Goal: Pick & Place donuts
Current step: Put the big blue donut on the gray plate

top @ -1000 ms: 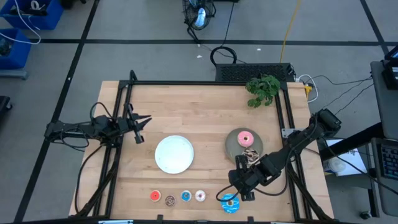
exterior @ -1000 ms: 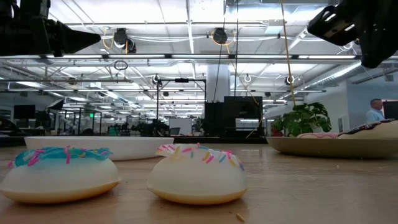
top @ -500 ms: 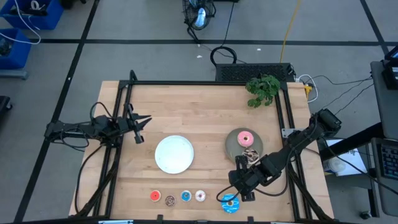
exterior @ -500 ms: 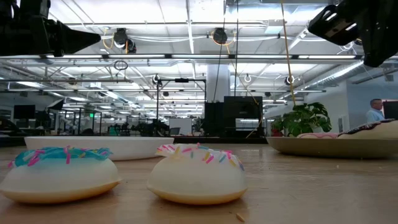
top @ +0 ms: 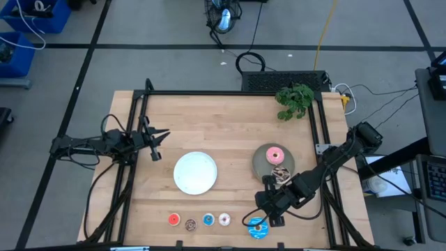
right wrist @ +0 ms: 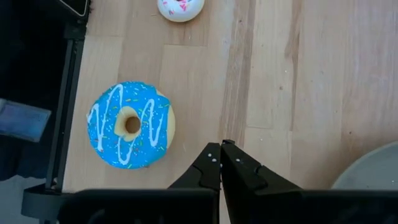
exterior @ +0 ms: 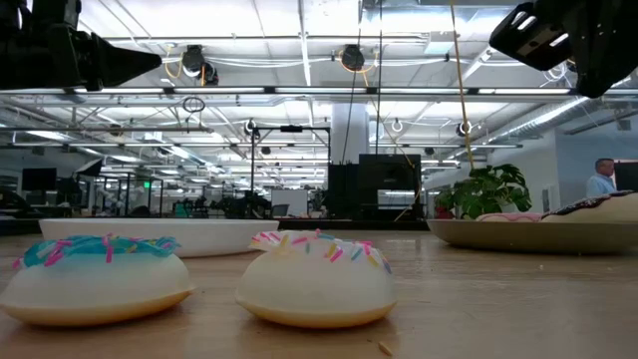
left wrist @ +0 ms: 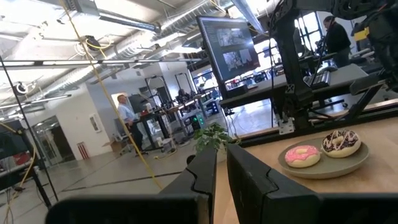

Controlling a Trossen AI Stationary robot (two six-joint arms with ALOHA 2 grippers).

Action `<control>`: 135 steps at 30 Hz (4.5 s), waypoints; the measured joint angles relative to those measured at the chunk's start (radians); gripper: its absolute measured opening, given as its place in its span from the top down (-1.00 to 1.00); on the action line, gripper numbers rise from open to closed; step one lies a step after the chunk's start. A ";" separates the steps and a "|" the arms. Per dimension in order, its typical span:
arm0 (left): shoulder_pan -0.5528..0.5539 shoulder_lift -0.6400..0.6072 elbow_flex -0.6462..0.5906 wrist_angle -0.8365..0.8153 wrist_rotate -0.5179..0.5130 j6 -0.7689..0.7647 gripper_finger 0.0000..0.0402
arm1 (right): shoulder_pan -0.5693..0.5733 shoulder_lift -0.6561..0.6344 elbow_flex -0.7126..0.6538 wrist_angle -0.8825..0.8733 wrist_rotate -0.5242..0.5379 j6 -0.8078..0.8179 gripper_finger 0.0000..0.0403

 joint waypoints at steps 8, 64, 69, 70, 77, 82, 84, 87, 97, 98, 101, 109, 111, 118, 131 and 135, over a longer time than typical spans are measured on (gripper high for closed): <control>0.000 0.000 0.000 0.000 0.000 0.007 0.77 | -0.012 0.000 0.000 0.014 -0.003 -0.002 1.00; 0.000 0.000 0.000 -0.023 -0.001 -0.046 0.77 | 0.016 0.412 0.628 -0.448 -0.166 0.126 0.90; 0.000 0.000 0.000 -0.028 -0.001 -0.072 0.77 | 0.015 0.412 0.599 -0.435 -0.166 0.168 0.60; 0.000 0.000 0.000 -0.027 -0.001 -0.072 0.77 | 0.015 0.412 0.591 -0.433 -0.167 0.175 0.52; 0.000 0.000 0.000 -0.027 -0.001 -0.066 0.77 | 0.014 0.412 0.518 -0.381 -0.217 0.168 -0.10; 0.000 0.000 0.000 -0.028 -0.001 -0.064 0.77 | 0.013 0.412 0.468 -0.294 -0.213 0.129 -0.40; 0.000 0.000 0.000 -0.028 -0.001 -0.064 0.77 | 0.013 0.412 0.446 -0.252 -0.211 0.131 -0.47; 0.000 0.000 0.000 -0.027 0.000 -0.064 0.77 | 0.013 0.412 0.407 -0.208 -0.211 0.146 -0.51; 0.000 0.000 0.000 -0.026 0.000 -0.067 0.77 | 0.013 0.412 0.284 -0.127 -0.186 0.201 -0.52; 0.000 0.000 0.000 -0.026 0.000 -0.067 0.77 | 0.013 0.412 0.274 -0.110 -0.186 0.201 -0.52; 0.000 0.000 0.000 -0.025 0.000 -0.066 0.77 | 0.013 0.412 0.240 -0.060 -0.186 0.201 -0.50; 0.000 0.000 0.000 -0.021 0.000 -0.061 0.77 | 0.014 0.437 0.208 0.003 -0.186 0.185 -0.49; 0.000 0.000 0.000 -0.021 0.000 -0.061 0.77 | 0.014 0.438 0.207 0.002 -0.183 0.179 -0.48; 0.000 0.000 0.000 -0.021 0.000 -0.061 0.77 | 0.012 0.436 0.206 -0.010 -0.158 0.252 -0.05; 0.000 0.000 0.000 -0.021 0.000 -0.061 0.77 | -0.032 0.391 0.222 -0.087 -0.246 0.206 0.91; 0.000 0.000 0.000 -0.021 0.000 -0.061 0.77 | -0.058 0.346 0.332 -0.249 -0.244 0.164 0.88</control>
